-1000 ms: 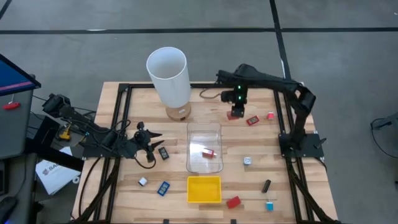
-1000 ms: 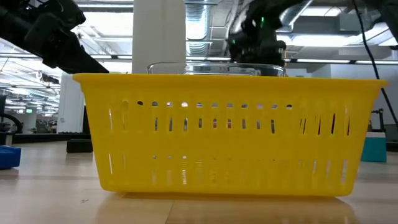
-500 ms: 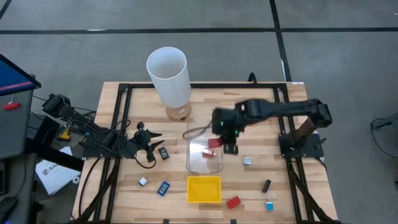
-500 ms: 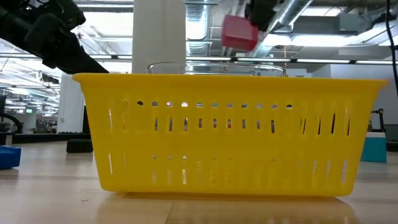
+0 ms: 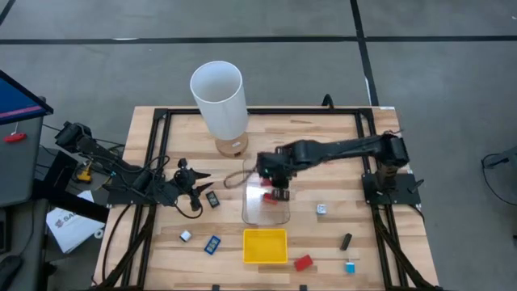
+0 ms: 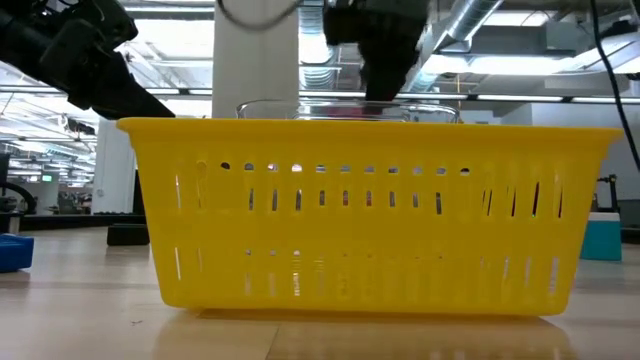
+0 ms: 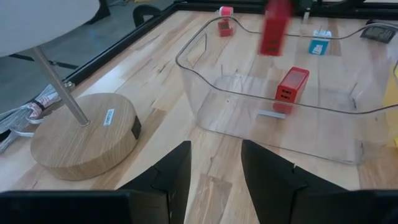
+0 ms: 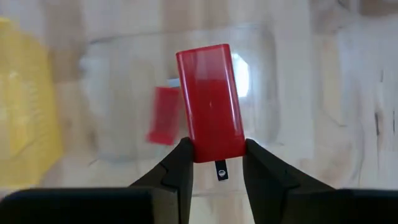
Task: Pick & Place Office items
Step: Put the red charger adapter into the transparent bin
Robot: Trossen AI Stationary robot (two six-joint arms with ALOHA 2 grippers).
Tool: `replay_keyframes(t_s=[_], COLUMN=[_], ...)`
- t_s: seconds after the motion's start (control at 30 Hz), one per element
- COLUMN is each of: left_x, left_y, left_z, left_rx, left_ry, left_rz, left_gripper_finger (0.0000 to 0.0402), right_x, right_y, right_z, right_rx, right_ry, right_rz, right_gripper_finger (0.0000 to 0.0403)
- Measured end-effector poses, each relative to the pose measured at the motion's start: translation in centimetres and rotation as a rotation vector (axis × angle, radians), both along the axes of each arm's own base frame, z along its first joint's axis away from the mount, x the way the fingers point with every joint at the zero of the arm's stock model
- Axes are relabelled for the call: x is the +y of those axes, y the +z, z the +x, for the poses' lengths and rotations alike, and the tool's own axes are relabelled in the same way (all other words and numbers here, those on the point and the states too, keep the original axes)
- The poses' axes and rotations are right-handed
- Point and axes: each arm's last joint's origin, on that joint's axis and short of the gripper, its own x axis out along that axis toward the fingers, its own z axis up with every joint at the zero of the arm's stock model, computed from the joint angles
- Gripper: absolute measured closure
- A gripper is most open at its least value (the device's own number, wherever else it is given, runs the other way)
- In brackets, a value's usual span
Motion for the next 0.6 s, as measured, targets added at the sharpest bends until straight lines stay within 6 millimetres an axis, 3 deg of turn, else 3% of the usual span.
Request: replay_keyframes(t_s=[0.13,0.37,0.6], left_x=[0.0,-0.1,-0.1], left_y=[0.0,0.0,0.1], left_z=[0.0,0.0,0.1], left_rx=[0.001,0.001,-0.006], left_ry=[-0.004,-0.015,-0.016], left_rz=[-0.002,-0.012,-0.016], left_gripper_finger=[0.0266,0.0266,0.0266], right_x=[-2.2,-4.6,-3.9], right_y=[-1.2,-4.7,-6.3], right_z=[0.6,-0.3,-0.8], right_rx=[-0.004,0.043,0.067], right_ry=[-0.043,-0.097,-0.083], right_rz=[0.061,0.165,0.254], right_gripper_finger=[0.0301,0.0301,0.0301])
